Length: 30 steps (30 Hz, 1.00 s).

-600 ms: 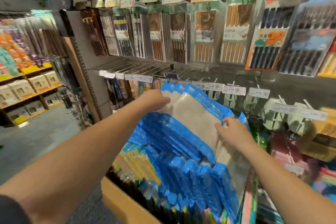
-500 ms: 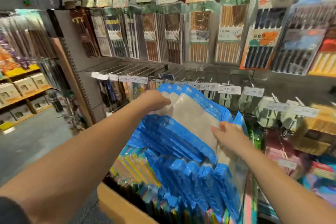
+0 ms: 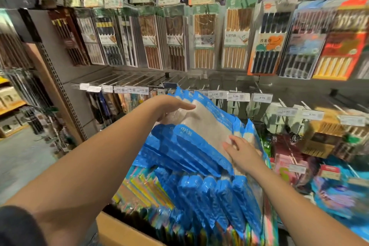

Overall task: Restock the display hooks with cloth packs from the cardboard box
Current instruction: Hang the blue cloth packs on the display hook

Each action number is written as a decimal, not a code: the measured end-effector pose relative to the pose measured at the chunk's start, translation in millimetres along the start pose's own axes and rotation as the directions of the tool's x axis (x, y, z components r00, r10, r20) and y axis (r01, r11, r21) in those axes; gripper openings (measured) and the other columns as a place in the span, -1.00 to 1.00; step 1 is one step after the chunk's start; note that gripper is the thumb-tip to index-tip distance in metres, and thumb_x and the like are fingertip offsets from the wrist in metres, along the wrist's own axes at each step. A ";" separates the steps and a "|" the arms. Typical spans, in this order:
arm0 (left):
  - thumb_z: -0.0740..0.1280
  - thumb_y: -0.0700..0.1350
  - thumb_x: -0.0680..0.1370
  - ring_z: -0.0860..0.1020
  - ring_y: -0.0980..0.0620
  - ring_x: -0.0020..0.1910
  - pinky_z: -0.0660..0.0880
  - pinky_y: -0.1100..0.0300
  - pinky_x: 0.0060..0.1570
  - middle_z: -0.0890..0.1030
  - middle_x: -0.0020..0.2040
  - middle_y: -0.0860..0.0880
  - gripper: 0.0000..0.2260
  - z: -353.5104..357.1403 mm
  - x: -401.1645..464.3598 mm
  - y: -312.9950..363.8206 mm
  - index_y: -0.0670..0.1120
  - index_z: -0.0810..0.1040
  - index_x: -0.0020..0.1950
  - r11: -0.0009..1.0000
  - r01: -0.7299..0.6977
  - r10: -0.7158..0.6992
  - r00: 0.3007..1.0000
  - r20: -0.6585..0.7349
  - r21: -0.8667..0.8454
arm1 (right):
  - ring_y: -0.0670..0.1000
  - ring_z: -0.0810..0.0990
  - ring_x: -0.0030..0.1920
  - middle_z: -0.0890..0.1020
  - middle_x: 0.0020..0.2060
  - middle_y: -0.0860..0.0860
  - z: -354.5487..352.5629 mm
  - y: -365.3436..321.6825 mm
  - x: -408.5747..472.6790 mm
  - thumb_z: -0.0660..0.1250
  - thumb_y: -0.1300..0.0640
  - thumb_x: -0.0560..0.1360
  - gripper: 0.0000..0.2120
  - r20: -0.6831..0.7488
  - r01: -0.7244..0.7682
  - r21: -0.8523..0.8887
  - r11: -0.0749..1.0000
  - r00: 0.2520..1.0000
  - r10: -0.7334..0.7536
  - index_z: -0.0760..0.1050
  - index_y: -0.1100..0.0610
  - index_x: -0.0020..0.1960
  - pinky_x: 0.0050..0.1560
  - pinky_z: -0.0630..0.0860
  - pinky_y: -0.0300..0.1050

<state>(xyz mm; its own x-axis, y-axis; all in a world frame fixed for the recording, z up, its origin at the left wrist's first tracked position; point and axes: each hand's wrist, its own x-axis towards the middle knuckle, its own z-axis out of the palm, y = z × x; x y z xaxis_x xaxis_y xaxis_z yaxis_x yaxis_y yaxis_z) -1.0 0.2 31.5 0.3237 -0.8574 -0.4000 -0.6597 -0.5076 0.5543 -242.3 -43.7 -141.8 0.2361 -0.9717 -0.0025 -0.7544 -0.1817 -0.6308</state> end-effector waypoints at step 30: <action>0.64 -0.08 0.17 0.68 -0.23 -0.03 0.64 -0.20 0.01 0.66 0.07 -0.19 -0.43 3.3 -71.0 60.1 -0.11 0.58 0.13 0.926 -0.217 0.082 0.914 -0.398 -0.308 | 0.07 0.38 0.41 0.44 0.40 0.02 -59.6 0.0 -0.8 -0.07 -0.25 0.65 -0.43 -0.060 0.038 0.649 0.760 0.998 0.001 0.30 0.06 0.50 0.37 0.23 0.00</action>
<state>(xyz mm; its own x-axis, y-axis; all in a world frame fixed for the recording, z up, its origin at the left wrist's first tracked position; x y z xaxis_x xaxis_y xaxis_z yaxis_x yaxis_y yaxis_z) -65.9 30.9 90.9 0.5115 -0.8588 -0.0297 -0.4727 -0.3101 0.8249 -279.0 -51.9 -95.5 0.1978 -0.9793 0.0435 -0.1666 -0.0773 -0.9830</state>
